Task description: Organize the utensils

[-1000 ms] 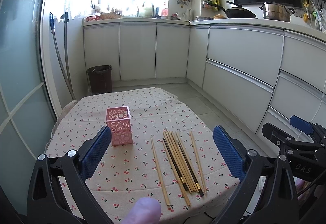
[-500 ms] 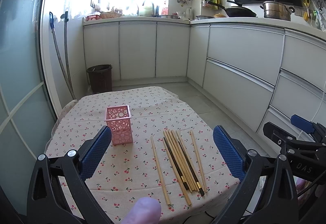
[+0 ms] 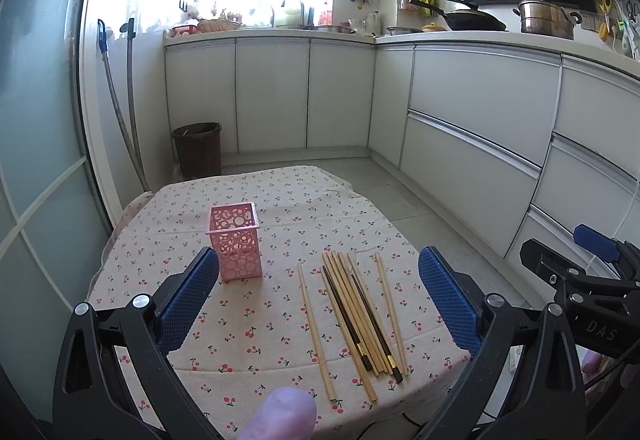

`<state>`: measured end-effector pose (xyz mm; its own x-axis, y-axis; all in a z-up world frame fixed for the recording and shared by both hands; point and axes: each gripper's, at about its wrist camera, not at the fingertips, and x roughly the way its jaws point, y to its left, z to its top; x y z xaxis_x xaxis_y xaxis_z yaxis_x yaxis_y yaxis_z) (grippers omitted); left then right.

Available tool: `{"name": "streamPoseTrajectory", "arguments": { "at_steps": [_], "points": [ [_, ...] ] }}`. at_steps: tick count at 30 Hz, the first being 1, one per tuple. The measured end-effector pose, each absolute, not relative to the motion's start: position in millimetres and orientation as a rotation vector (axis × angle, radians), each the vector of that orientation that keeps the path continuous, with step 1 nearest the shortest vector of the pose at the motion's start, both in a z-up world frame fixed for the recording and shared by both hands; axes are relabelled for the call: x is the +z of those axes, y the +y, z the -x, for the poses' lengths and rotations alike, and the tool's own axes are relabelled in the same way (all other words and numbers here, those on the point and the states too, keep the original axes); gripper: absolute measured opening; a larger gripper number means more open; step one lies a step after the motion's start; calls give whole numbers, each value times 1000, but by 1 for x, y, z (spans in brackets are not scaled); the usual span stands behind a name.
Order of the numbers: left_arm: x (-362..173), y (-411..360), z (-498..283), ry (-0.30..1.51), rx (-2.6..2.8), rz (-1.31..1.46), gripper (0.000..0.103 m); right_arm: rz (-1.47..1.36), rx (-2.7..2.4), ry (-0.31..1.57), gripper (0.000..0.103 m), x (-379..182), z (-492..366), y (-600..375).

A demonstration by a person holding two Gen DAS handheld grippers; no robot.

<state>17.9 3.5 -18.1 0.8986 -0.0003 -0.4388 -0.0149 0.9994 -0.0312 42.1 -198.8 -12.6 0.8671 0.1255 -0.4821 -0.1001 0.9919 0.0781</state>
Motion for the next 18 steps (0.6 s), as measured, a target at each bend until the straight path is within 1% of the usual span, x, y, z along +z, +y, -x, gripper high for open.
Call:
{"name": "streamPoseTrajectory", "arguments": {
  "at_steps": [4,7,14,18],
  "points": [
    [-20,7,-23,486,10,53,96,-59,128,518,96,-14,-44,-199],
    [-26,15,-35,562,63,69,96,-134,189,585,96,-13,-54,-204],
    [-86,53,-103,1032,79,227,96,-318,319,776,96,-2,-109,-213],
    [-116,50,-125,1154,95,242,95,-384,390,909,96,2,-158,-209]
  ]
}}
